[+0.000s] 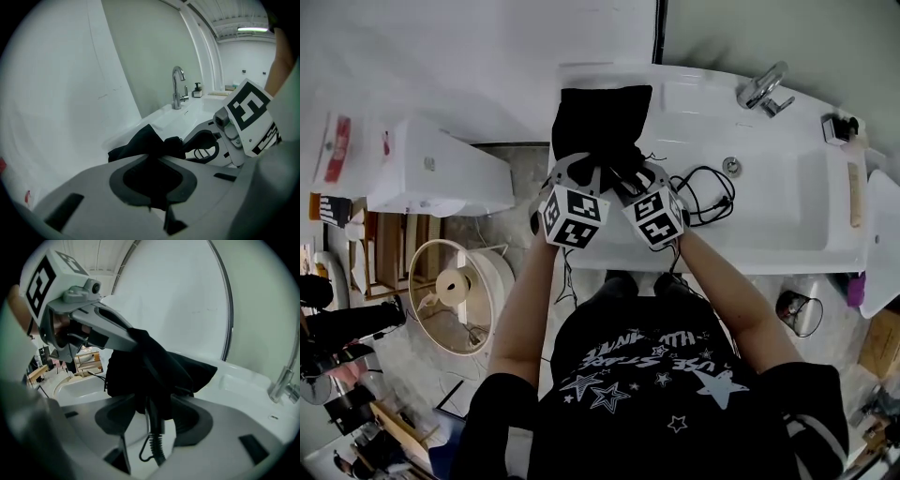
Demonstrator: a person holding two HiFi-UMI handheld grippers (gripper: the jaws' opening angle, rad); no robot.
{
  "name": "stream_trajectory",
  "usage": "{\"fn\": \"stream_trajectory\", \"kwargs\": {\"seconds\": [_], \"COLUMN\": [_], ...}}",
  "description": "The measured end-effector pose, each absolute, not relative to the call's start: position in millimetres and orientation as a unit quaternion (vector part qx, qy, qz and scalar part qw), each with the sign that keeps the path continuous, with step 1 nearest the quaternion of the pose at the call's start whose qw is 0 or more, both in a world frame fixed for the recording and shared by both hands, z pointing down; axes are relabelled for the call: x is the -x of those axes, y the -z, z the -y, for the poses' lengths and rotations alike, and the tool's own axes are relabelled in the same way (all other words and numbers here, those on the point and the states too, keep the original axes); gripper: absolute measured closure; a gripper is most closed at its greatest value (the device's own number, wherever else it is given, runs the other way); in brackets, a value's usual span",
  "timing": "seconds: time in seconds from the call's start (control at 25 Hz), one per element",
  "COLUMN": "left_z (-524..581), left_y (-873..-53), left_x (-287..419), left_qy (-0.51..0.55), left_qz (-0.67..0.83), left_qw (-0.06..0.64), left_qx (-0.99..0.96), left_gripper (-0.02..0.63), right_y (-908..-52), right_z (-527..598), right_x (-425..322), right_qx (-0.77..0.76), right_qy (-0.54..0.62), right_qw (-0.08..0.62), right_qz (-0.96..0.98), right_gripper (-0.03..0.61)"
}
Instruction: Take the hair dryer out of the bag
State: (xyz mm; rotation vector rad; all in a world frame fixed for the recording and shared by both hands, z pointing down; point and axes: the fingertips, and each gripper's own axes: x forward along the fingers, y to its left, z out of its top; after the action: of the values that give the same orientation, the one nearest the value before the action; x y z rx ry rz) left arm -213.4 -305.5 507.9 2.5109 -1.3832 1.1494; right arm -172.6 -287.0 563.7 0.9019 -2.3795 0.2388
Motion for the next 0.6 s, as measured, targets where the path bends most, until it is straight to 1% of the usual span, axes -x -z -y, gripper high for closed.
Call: {"fn": "stream_trajectory", "kwargs": {"seconds": [0.04, 0.16, 0.48, 0.6], "left_z": [308, 315, 328, 330], "left_y": [-509, -513, -525, -531], "left_x": [214, 219, 237, 240], "left_qy": [-0.371, -0.369, -0.369, -0.363], "left_qz": [0.449, 0.451, 0.452, 0.45], "left_qw": [0.029, 0.036, 0.059, 0.078], "left_qx": [-0.812, -0.812, -0.81, -0.812], "left_gripper": [0.588, 0.588, 0.588, 0.588], "right_y": [-566, -574, -591, -595], "right_z": [288, 291, 304, 310], "right_x": [174, 181, 190, 191], "right_qx": [-0.335, -0.329, -0.334, -0.344], "right_qy": [-0.094, -0.109, -0.145, -0.151], "right_qw": [0.291, 0.299, 0.321, 0.34], "right_qz": [0.891, 0.889, 0.874, 0.862], "right_gripper": [0.336, 0.333, 0.342, 0.347]}}
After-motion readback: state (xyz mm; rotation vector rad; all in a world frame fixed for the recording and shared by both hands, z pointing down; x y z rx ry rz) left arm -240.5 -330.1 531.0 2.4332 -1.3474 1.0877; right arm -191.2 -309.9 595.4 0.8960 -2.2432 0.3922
